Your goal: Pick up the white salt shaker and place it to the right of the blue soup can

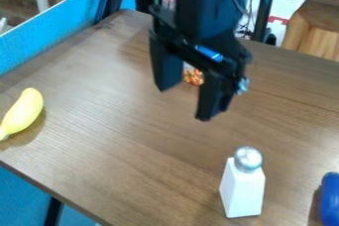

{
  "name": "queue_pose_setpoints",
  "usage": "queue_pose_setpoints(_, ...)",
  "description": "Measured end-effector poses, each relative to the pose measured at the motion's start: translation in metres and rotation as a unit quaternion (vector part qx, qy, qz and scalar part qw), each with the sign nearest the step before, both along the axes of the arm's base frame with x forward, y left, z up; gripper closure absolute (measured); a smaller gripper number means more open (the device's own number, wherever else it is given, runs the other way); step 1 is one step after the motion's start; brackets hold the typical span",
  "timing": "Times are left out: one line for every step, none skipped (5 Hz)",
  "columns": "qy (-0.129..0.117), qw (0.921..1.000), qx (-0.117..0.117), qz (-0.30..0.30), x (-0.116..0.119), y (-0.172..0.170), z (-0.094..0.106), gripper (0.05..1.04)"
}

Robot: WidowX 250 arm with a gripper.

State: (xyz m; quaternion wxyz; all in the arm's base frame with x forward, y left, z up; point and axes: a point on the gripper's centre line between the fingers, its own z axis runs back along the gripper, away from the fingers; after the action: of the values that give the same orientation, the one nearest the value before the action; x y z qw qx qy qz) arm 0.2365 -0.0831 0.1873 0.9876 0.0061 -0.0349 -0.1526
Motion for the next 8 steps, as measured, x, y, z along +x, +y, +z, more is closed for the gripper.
queue_pose_setpoints(0.005, 0.9997, -0.003, -0.025, -0.015, -0.012, -0.001, 0.085)
queue_pose_setpoints(0.012, 0.9988, -0.011, -0.047, -0.010, -0.028, -0.016, 0.085)
queue_pose_setpoints(0.037, 0.9970, -0.011, -0.067, -0.006, -0.035, -0.032, 0.085)
queue_pose_setpoints(0.058, 0.9945, -0.005, -0.087, 0.008, -0.043, -0.053, 0.085)
queue_pose_setpoints(0.068, 0.9932, 0.004, -0.094, 0.016, -0.049, -0.063, 0.085)
queue_pose_setpoints(0.077, 0.9919, 0.011, -0.100, 0.019, -0.054, -0.072, 0.085)
queue_pose_setpoints(0.074, 0.9918, 0.012, -0.104, 0.020, -0.058, -0.073, 0.129)
queue_pose_setpoints(0.080, 0.9913, 0.016, -0.103, 0.023, -0.060, -0.081, 0.404)
